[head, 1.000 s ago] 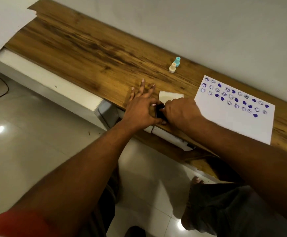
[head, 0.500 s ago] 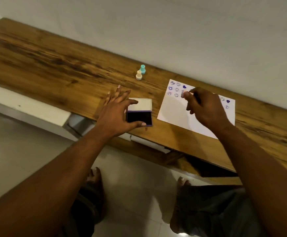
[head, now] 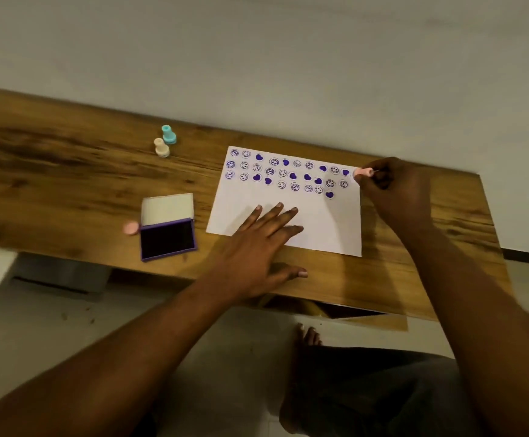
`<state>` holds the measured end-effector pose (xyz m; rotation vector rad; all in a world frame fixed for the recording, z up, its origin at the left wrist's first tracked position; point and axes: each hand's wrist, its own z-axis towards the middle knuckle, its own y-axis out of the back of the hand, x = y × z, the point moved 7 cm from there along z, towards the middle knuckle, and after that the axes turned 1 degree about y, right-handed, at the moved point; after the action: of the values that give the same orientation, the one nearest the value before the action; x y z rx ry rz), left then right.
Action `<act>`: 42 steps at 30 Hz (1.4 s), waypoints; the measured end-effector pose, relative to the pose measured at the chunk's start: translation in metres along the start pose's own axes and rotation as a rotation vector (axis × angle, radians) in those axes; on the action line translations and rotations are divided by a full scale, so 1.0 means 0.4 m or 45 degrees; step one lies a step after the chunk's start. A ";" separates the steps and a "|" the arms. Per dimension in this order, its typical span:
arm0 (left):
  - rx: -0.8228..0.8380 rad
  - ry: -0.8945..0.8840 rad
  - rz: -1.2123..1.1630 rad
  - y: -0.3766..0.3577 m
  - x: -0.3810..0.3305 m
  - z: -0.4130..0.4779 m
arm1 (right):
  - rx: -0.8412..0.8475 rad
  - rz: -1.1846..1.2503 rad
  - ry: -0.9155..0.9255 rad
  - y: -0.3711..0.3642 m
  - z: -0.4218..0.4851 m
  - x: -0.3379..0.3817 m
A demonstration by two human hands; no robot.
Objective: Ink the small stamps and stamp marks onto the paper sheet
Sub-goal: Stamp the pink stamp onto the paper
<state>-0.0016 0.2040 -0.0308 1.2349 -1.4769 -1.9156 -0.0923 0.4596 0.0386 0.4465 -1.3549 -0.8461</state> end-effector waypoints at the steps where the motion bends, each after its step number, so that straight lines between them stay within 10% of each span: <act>1: 0.004 -0.006 -0.003 -0.013 -0.004 0.010 | 0.019 0.002 0.025 -0.007 0.001 -0.010; 19: 0.096 0.030 0.145 -0.053 -0.014 0.096 | 0.268 -0.255 0.245 -0.087 -0.008 -0.027; 25: 0.067 0.034 0.114 -0.060 -0.010 0.099 | 0.004 -0.320 0.368 -0.031 0.017 0.046; 42: 0.144 0.056 0.118 -0.063 -0.010 0.100 | 0.222 -0.781 0.132 -0.153 -0.041 0.037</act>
<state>-0.0286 0.2377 -0.0509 1.2272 -1.6097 -1.7555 -0.0930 0.4064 0.0009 1.0616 -1.2101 -1.1851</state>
